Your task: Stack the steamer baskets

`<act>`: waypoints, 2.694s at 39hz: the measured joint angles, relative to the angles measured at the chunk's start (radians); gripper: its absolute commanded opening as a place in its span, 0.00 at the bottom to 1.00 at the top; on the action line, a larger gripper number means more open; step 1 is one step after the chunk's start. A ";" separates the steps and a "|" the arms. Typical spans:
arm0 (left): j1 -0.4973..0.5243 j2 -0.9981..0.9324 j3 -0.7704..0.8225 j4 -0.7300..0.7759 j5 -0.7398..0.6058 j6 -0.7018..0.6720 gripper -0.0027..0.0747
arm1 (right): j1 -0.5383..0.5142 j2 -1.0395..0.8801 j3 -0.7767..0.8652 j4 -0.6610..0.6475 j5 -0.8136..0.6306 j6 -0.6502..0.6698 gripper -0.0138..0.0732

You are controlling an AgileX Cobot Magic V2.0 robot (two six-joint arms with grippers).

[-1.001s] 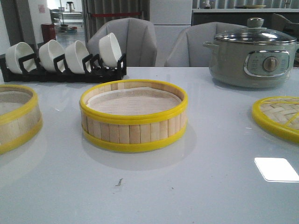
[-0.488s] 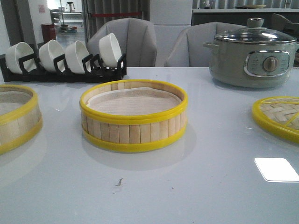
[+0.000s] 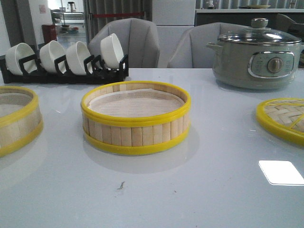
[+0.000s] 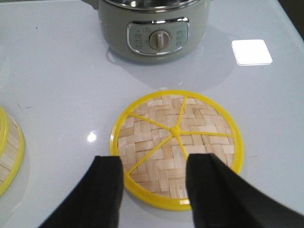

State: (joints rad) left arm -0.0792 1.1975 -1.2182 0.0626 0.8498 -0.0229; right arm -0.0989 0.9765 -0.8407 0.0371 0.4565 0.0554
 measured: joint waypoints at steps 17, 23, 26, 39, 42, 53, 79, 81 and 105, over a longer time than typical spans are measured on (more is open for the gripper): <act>0.000 0.024 0.000 -0.107 -0.006 0.081 0.28 | 0.000 0.004 0.000 0.002 0.019 0.000 0.71; 0.000 0.078 0.000 -0.144 -0.006 0.105 0.60 | 0.000 0.004 0.000 0.002 0.019 0.000 0.71; 0.000 0.117 0.000 -0.158 -0.011 0.106 0.67 | 0.000 0.004 0.000 0.004 0.021 0.000 0.71; -0.048 0.303 0.000 -0.184 -0.078 0.106 0.66 | 0.000 0.004 0.000 0.008 0.021 0.000 0.71; -0.076 0.344 0.000 -0.184 -0.101 0.106 0.66 | 0.000 0.004 0.000 0.008 0.021 0.000 0.71; -0.114 0.477 0.000 -0.191 -0.152 0.106 0.66 | 0.000 0.004 0.000 0.008 0.021 0.000 0.71; -0.114 0.645 -0.008 -0.191 -0.204 0.106 0.13 | 0.000 0.004 0.000 0.010 0.021 0.000 0.71; -0.114 0.645 -0.012 -0.191 -0.204 0.106 0.18 | 0.000 0.004 0.000 0.010 0.021 0.000 0.71; -0.228 0.645 -0.348 -0.193 -0.042 0.083 0.15 | 0.000 0.006 0.000 0.010 0.015 0.000 0.71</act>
State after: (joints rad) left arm -0.3071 1.8427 -1.5658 -0.1300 0.8074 0.0597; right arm -0.0989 0.9827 -0.8407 0.0467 0.4719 0.0554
